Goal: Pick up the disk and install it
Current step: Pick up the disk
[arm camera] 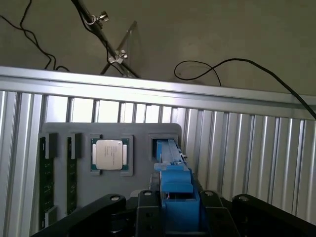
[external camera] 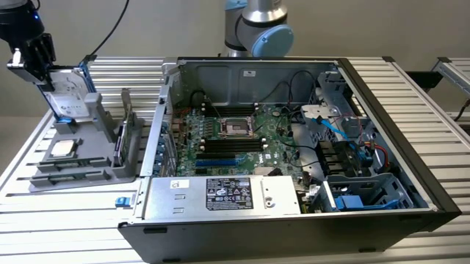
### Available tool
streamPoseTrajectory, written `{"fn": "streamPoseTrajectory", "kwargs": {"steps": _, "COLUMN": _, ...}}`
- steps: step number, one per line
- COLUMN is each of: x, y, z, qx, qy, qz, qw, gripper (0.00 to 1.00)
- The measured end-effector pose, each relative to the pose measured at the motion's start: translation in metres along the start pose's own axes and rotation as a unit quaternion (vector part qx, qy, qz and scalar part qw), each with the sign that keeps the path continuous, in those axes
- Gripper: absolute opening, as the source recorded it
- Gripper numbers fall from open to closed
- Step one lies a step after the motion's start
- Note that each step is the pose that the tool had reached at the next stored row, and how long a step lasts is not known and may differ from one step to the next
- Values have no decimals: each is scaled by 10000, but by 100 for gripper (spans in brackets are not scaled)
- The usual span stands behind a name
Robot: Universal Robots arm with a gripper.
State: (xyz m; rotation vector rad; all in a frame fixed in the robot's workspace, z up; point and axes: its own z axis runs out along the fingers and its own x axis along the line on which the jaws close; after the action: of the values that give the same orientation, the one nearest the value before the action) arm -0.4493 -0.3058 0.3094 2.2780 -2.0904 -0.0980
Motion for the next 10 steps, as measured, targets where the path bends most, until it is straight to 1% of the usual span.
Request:
{"fn": "streamPoseTrajectory", "kwargs": {"steps": 5, "x": -26, "y": 2, "z": -47, "qx": -1, "qy": 10, "qz": 1, "qw": 10000, "gripper": 33}}
{"fn": "streamPoseTrajectory", "kwargs": {"steps": 10, "x": -49, "y": 6, "z": -131, "qx": -2, "qy": 17, "qz": 2, "qw": 10000, "gripper": 33}}
